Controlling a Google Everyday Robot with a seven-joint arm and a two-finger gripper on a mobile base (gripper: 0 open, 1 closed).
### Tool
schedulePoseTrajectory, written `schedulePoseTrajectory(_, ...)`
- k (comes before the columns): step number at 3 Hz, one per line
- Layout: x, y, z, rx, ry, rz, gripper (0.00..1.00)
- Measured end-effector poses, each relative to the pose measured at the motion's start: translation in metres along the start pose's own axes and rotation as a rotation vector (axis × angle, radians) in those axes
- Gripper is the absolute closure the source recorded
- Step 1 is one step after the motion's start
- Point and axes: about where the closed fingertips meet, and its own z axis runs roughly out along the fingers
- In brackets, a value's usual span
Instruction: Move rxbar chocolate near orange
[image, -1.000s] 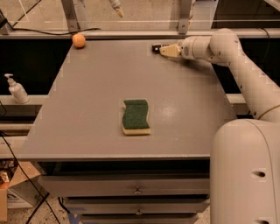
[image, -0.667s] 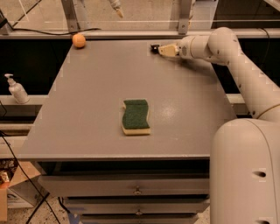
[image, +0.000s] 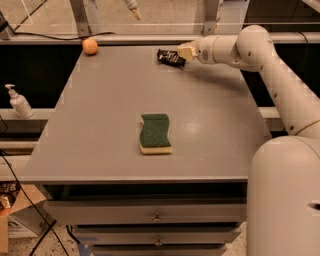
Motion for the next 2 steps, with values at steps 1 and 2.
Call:
schedulePoseTrajectory(1, -0.028, 0.038, 0.002, -0.113, -0.062, -0.05, 1.0)
schedulePoseTrajectory(2, -0.047, 0.078, 0.005, -0.225, -0.118, -0.058, 1.0)
